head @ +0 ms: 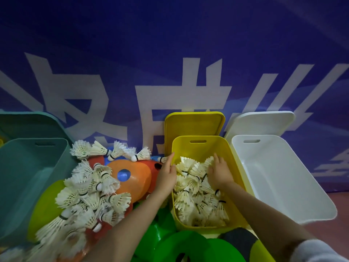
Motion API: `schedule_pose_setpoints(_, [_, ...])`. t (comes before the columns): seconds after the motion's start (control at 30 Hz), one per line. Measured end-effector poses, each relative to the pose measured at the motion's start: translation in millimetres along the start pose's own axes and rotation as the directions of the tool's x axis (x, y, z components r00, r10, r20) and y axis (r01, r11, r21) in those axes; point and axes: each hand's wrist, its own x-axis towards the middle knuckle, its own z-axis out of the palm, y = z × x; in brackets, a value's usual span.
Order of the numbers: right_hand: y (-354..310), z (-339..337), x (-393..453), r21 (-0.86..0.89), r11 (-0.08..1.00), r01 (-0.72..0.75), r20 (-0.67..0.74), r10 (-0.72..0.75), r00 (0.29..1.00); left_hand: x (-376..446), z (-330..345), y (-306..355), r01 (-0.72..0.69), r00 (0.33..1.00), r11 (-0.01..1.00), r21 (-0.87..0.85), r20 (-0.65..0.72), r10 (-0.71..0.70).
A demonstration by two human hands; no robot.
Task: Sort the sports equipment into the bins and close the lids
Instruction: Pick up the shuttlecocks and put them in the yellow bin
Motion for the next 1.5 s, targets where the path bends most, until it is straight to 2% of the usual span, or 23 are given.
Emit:
schedule_pose_setpoints(0.1, [-10.2, -6.9, -30.6, 0.087, 0.975, 0.204, -0.045, -0.201, 0.979, -6.0, -10.2, 5.2, 0.045, 0.993, 0.996, -0.080, 0.115, -0.035])
schedule_pose_setpoints(0.23, [-42.6, -15.6, -80.7, 0.174, 0.838, 0.517, -0.059, -0.515, 0.855, -36.1, -40.8, -3.1, 0.097, 0.977, 0.995, 0.016, 0.191, -0.098])
schedule_pose_setpoints(0.3, [-68.6, -16.6, -99.8, 0.230, 0.770, 0.596, -0.078, -0.595, 0.800, -57.1, -64.1, -15.4, 0.066, 0.977, 0.994, 0.086, 0.195, -0.082])
schedule_pose_setpoints(0.37, [-97.8, -11.3, -111.3, 0.284, 0.728, 0.624, -0.100, -0.625, 0.774, -75.6, -90.7, -27.8, 0.052, 0.988, 0.991, 0.125, 0.139, -0.069])
schedule_pose_setpoints(0.53, [-162.5, 31.9, -126.6, 0.398, 0.688, 0.607, -0.097, -0.627, 0.773, -108.7, -161.1, -59.2, 0.053, 0.995, 0.986, 0.159, -0.089, -0.039])
schedule_pose_setpoints(0.77, [-231.6, 84.3, -123.4, 0.324, 0.795, 0.512, -0.019, -0.536, 0.844, -120.8, -254.1, -89.0, 0.089, 0.948, 0.931, 0.355, -0.315, 0.030])
schedule_pose_setpoints(0.93, [-273.4, 111.3, -106.9, 0.261, 0.868, 0.422, 0.040, -0.447, 0.894, -101.2, -286.3, -92.9, 0.119, 0.959, 0.838, 0.533, -0.282, 0.043])
schedule_pose_setpoints(1.13, [-294.1, 140.5, -91.4, 0.067, 0.951, 0.303, 0.152, -0.310, 0.939, -65.5, -276.5, -95.3, 0.122, 0.982, 0.793, 0.597, -0.188, -0.010])
schedule_pose_setpoints(1.3, [-293.2, 159.6, -86.2, -0.158, 0.919, 0.361, 0.157, -0.338, 0.928, -40.4, -271.5, -117.0, 0.128, 0.983, 0.763, 0.633, -0.181, -0.015])
schedule_pose_setpoints(1.4, [-290.7, 165.3, -85.6, -0.204, 0.903, 0.378, 0.160, -0.350, 0.923, -35.1, -272.2, -123.4, 0.109, 0.976, 0.792, 0.601, -0.216, 0.029])
schedule_pose_setpoints(1.5, [-287.5, 164.1, -84.4, -0.157, 0.908, 0.388, 0.168, -0.363, 0.917, -33.9, -272.0, -127.6, 0.087, 0.973, 0.859, 0.505, -0.230, 0.036])
